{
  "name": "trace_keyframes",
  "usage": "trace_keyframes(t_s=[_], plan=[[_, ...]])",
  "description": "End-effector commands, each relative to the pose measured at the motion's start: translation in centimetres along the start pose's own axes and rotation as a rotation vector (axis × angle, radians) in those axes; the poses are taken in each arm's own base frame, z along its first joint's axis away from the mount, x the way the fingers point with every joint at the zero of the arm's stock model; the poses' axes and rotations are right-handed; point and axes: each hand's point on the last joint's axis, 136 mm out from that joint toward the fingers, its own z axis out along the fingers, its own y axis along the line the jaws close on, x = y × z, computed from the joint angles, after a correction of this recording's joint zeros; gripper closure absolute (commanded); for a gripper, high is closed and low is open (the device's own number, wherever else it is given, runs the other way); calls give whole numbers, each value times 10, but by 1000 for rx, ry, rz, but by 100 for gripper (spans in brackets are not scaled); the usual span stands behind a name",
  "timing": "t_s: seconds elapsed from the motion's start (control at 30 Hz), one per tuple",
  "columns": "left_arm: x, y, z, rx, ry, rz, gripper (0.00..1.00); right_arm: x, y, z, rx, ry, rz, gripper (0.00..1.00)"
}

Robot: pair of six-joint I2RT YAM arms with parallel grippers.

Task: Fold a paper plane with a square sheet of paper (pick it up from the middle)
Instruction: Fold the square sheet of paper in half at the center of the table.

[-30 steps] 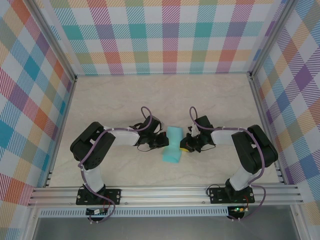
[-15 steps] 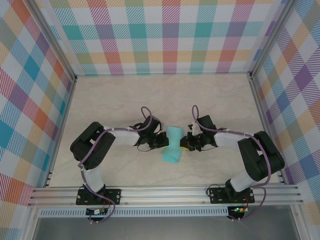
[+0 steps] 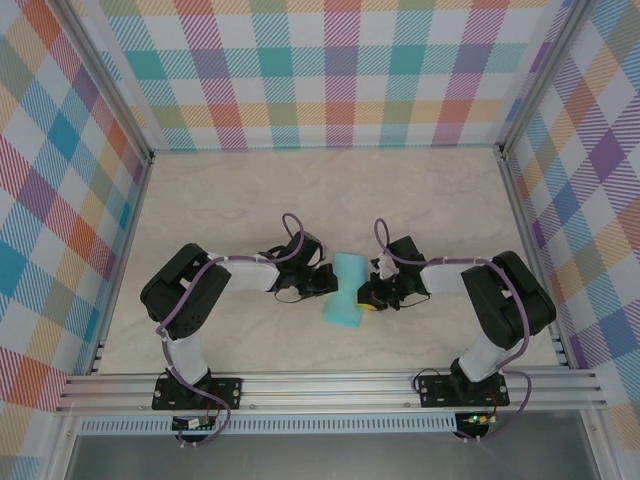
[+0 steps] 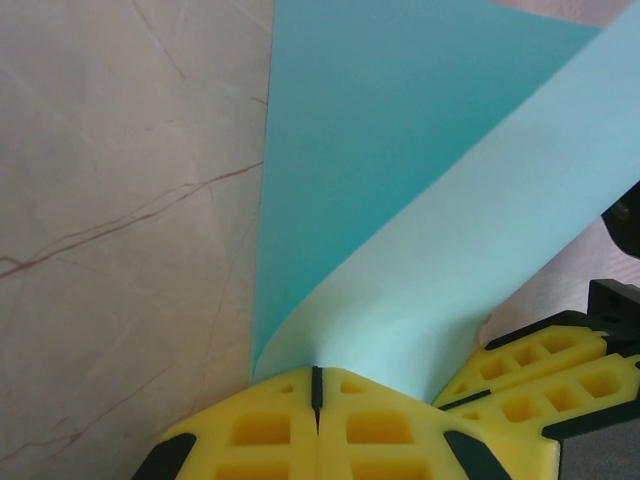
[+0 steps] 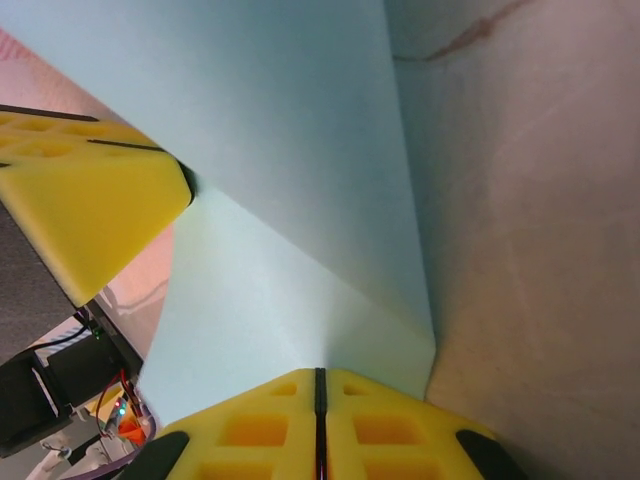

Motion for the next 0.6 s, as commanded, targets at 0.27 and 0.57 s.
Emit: trace_keyframes(t_s=[0.27,0.57], plan=[[35,59,17,-201,99,-54,100,16,27,-11,-67,4,-103,92],[34,59,16,-199,96,-54,100,31,-19,8,41,48,-21,93]])
